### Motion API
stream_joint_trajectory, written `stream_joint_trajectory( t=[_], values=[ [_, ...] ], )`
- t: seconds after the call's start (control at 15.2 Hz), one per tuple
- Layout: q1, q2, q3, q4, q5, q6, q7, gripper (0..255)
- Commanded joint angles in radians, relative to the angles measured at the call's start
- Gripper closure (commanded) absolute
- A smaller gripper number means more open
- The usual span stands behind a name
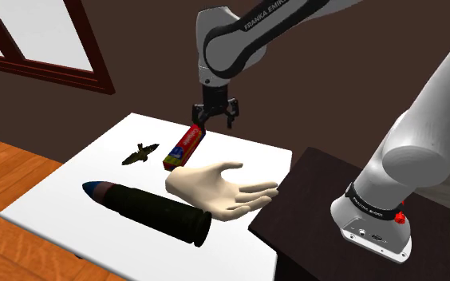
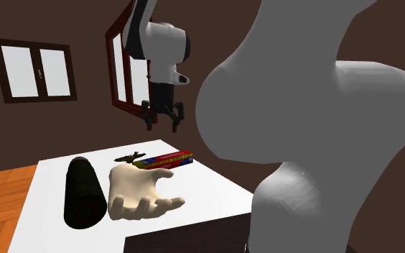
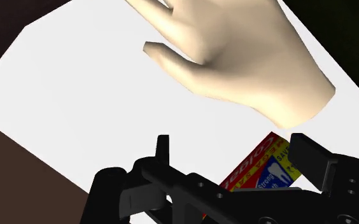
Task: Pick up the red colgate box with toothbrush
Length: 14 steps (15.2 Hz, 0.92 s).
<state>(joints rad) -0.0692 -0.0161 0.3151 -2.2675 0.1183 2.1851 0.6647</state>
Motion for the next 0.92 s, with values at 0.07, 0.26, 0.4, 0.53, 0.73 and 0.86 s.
stream_joint_trajectory(
  t=[0.07,0.26,0.4,0.53,0.73,0.86],
  values=[
    [0.001,0.13,-0.001,0.083,-0.038,0.051,0.103,0],
    [0.012,0.25,-0.017,0.17,-0.072,0.087,0.195,0],
    [0.023,0.328,-0.032,0.233,-0.091,0.105,0.251,0],
    [0.034,0.404,-0.05,0.301,-0.105,0.118,0.302,0],
    [0.052,0.518,-0.079,0.409,-0.118,0.129,0.371,0],
    [0.062,0.593,-0.099,0.488,-0.121,0.131,0.412,0]
  ],
)
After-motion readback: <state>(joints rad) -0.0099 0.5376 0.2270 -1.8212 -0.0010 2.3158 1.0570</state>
